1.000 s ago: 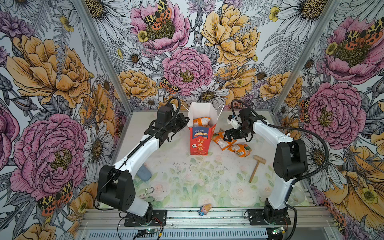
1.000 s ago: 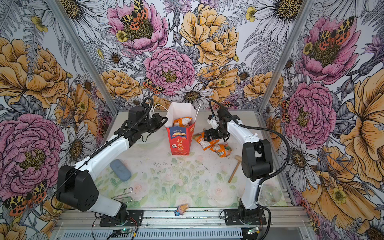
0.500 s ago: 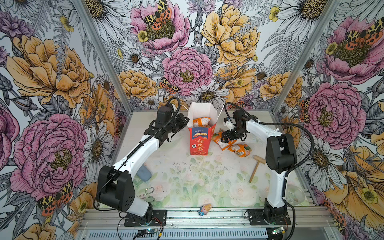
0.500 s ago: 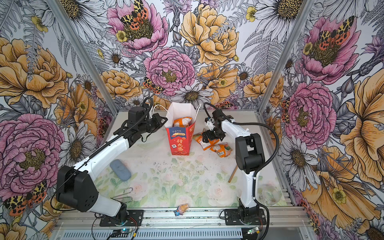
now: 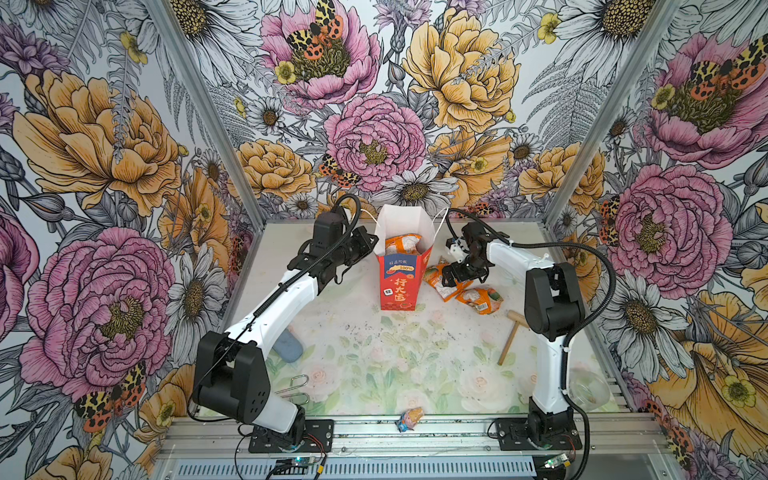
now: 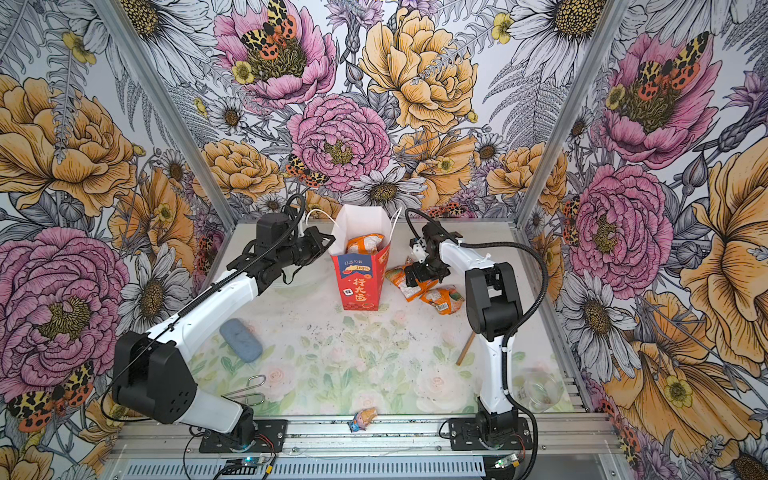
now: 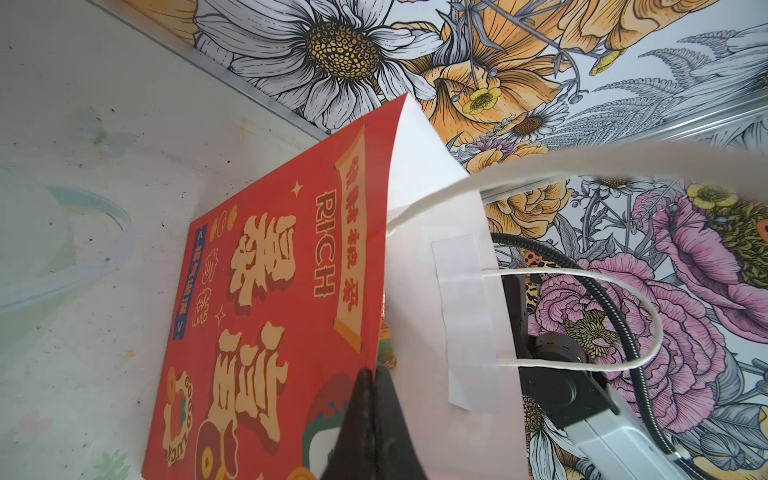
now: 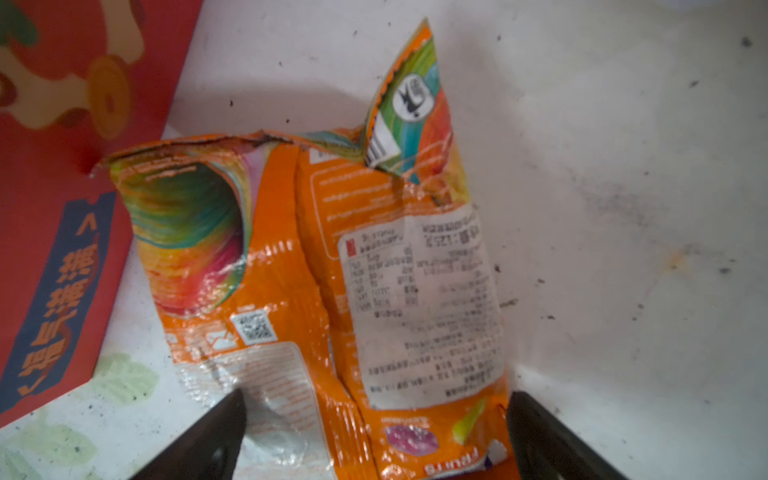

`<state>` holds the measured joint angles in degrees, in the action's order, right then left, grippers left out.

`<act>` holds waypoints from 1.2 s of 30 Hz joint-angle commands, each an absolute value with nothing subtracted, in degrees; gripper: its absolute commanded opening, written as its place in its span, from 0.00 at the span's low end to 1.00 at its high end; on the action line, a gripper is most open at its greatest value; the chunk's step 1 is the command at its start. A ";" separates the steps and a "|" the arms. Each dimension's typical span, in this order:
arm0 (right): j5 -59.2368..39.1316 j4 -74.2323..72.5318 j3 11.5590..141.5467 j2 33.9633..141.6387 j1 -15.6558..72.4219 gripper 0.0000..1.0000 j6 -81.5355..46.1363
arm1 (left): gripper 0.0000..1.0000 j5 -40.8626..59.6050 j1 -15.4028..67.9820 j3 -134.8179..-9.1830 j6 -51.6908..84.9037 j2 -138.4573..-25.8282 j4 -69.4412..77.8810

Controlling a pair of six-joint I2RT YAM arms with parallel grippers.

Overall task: Place the snacks into the paper bag
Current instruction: 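Lower the right gripper onto the orange packet nearest the bag and grasp it, then lift the grasped orange packet with the right gripper toward the bag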

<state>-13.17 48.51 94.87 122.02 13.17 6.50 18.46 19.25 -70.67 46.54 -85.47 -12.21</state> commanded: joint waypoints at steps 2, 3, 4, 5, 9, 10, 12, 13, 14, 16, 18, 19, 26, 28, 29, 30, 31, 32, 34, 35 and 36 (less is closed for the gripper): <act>-10.75 48.13 96.61 124.51 13.68 1.00 6.28 | 0.00 17.31 18.65 -70.84 46.23 -83.76 -12.30; -10.64 48.10 96.69 124.82 13.64 1.00 6.24 | 0.00 17.40 18.55 -70.80 46.23 -83.80 -12.30; -10.55 48.10 96.79 125.18 13.65 1.00 6.15 | 0.00 17.46 18.65 -70.85 46.23 -83.85 -12.30; -10.55 48.08 96.77 125.37 13.70 1.00 6.06 | 0.00 17.48 18.52 -70.85 46.23 -83.83 -12.30; -10.42 48.08 96.84 125.79 13.72 0.99 5.89 | 0.00 17.47 18.63 -70.60 46.19 -83.69 -12.33; -10.21 48.08 96.78 125.69 13.83 0.98 5.89 | 0.00 17.38 18.51 -70.58 46.32 -83.67 -12.35; -9.73 48.14 96.64 125.69 13.85 0.98 5.76 | 0.00 17.37 18.35 -70.57 46.30 -83.63 -12.32; -9.44 48.16 96.57 125.68 13.80 0.97 5.81 | 0.00 17.40 18.43 -70.58 46.25 -83.60 -12.35; -9.21 48.16 96.51 125.73 13.87 0.96 5.89 | 0.00 17.42 18.37 -70.49 46.25 -83.67 -12.31; -8.90 48.14 96.25 125.60 13.80 0.93 5.78 | 0.00 17.36 18.50 -70.47 46.26 -83.58 -12.22; -8.91 48.23 96.16 125.64 13.85 0.90 5.80 | 0.00 17.42 18.42 -70.31 46.32 -83.54 -12.17; -8.88 48.30 96.11 125.60 13.86 0.88 5.70 | 0.00 17.41 18.37 -70.28 46.32 -83.58 -12.13; -8.40 48.94 96.17 125.60 13.72 0.76 5.28 | 0.00 17.41 18.24 -70.18 46.32 -83.45 -12.13; -8.59 49.20 96.42 125.60 13.66 0.68 5.11 | 0.00 17.47 18.28 -70.25 46.36 -83.41 -12.13; -8.93 49.38 96.58 125.60 13.69 0.63 5.02 | 0.00 17.40 18.28 -70.08 46.32 -83.41 -12.13; -9.09 49.47 96.68 125.60 13.59 0.59 5.01 | 0.00 17.36 18.28 -70.08 46.36 -83.32 -12.13; -9.23 49.57 96.72 125.51 13.54 0.57 4.93 | 0.00 17.43 18.28 -70.07 46.32 -83.32 -12.13; -9.23 49.63 96.79 125.51 13.54 0.54 4.92 | 0.00 17.40 18.28 -70.07 46.32 -83.32 -12.13; -9.12 49.75 97.01 125.42 13.45 0.49 4.76 | 0.00 17.48 18.22 -70.03 46.34 -83.23 -12.13; -9.08 49.75 97.02 125.33 13.39 0.47 4.60 | 0.00 17.38 18.26 -70.03 46.32 -83.23 -12.04; -9.05 49.79 97.07 125.25 13.29 0.44 4.40 | 0.00 17.32 18.21 -70.03 46.40 -83.27 -12.04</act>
<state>-10.72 48.58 96.40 123.90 13.58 4.71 18.48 18.87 -70.67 46.57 -85.47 -12.34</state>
